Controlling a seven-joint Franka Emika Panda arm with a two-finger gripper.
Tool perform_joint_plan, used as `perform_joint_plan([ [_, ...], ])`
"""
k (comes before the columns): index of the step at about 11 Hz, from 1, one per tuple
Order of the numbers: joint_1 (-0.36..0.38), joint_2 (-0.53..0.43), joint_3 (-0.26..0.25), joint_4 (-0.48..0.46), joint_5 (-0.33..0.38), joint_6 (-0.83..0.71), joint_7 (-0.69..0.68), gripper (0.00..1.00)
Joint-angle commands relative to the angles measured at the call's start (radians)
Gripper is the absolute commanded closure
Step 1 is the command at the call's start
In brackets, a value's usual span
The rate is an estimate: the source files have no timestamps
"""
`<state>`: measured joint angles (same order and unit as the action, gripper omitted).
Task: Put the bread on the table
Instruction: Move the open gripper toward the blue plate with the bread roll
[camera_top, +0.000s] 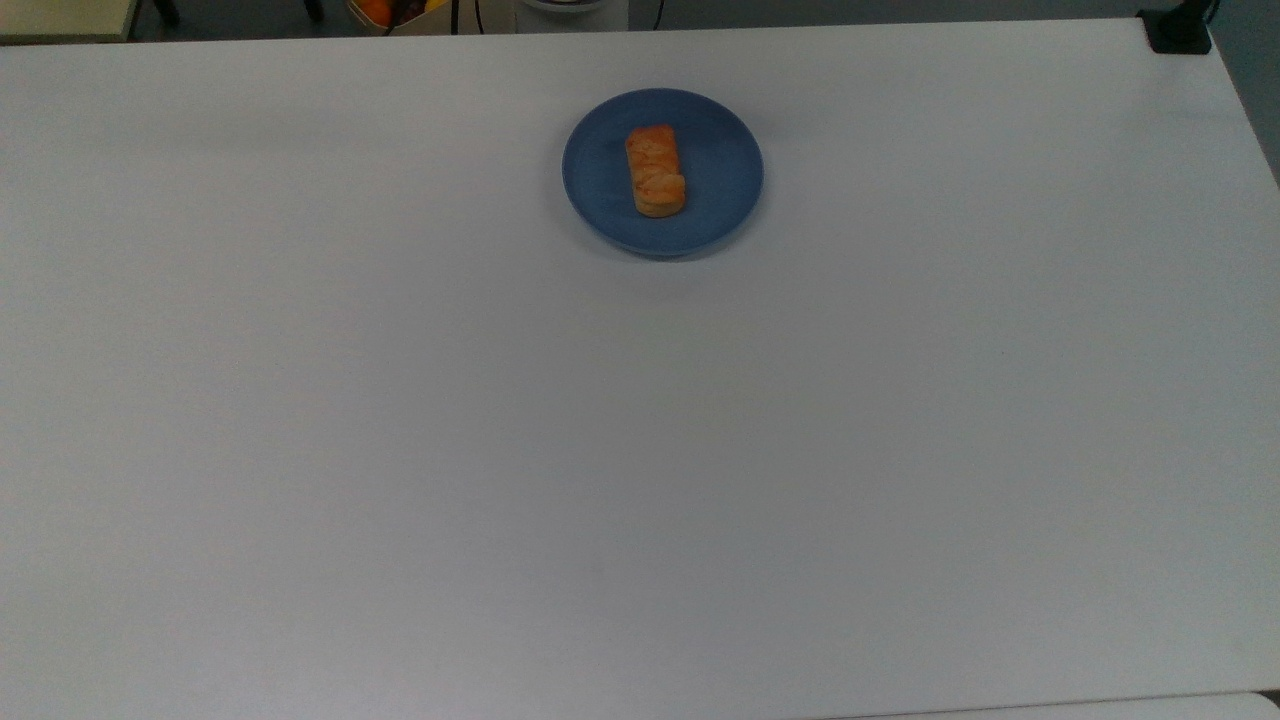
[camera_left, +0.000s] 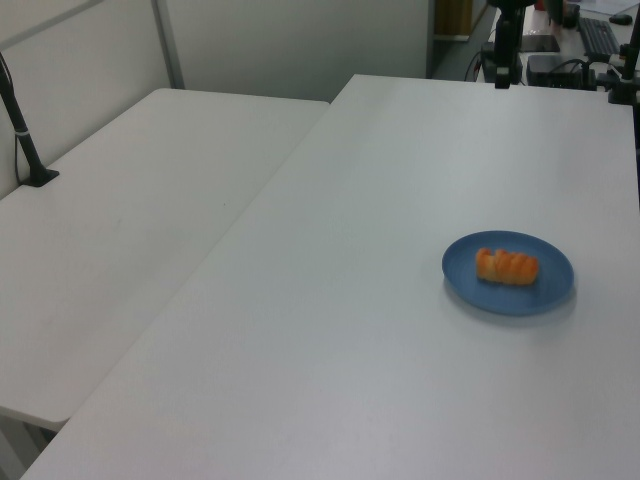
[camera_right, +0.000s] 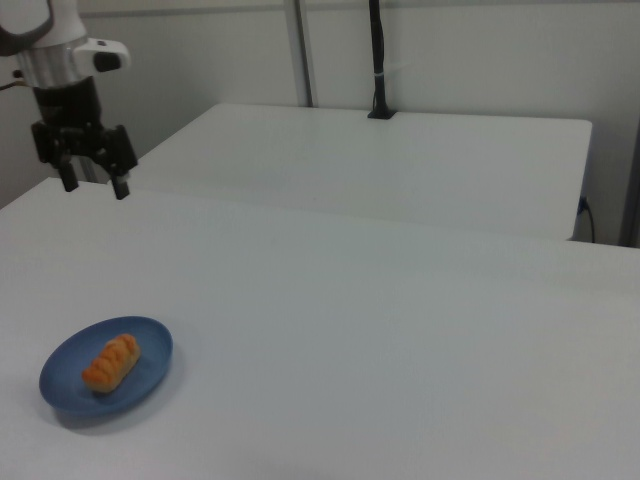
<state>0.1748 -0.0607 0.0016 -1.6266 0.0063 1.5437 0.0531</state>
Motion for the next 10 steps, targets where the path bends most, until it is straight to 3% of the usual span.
perform_joint_plan([
  [1, 0.012, -0.031, 0.089, -0.073, 0.011, 0.03, 0.079, 0.0],
  [5, 0.017, -0.074, 0.115, -0.149, 0.011, 0.054, 0.103, 0.0],
  [10, 0.072, -0.088, 0.116, -0.416, -0.002, 0.309, 0.218, 0.0],
])
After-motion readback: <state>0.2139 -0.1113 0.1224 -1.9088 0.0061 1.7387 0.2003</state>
